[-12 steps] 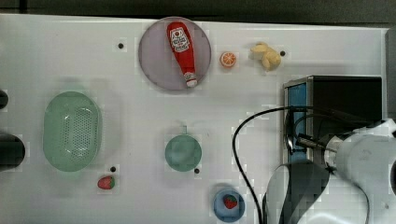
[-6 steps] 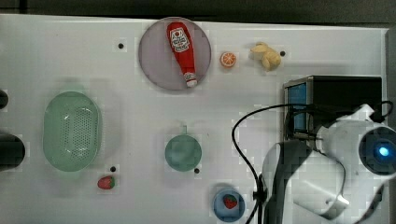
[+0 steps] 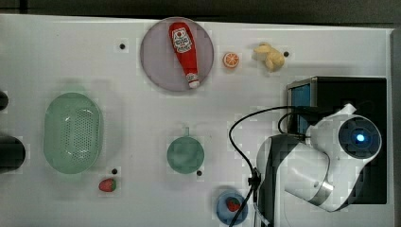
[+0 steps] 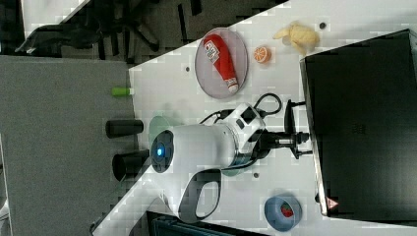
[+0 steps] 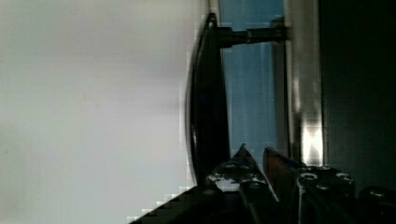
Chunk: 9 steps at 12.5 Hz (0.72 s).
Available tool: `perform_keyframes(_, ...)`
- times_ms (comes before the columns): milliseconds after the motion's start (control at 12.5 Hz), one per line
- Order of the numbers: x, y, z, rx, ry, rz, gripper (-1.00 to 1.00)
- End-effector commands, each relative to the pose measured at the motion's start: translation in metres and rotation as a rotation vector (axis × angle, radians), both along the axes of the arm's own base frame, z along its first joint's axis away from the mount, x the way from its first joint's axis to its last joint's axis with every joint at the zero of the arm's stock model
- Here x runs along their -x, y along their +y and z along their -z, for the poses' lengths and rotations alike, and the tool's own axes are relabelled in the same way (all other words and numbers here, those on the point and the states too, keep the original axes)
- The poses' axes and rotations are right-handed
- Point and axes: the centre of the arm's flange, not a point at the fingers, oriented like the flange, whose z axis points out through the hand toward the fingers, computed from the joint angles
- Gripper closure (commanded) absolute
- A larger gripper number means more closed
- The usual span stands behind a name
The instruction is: Flap open oven.
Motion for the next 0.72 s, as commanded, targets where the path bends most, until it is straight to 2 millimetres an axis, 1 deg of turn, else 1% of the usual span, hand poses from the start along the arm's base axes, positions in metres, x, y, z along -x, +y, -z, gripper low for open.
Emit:
perform_keyframes(80,-0.002,0.001,-0.014,0.003,-0.031,-0.056,0.65)
perform_keyframes(320,-0.006,0.008,-0.003,0.010,-0.027,-0.058,0.65)
perform_keyframes(400,-0.008,0.013,-0.001,0.015,-0.023,-0.061,0.65)
perform_keyframes(480,-0.011,0.022,0.002,0.024,-0.016,-0.062,0.65)
perform_keyframes(720,-0.019,0.061,0.014,0.067,0.014,-0.070,0.65)
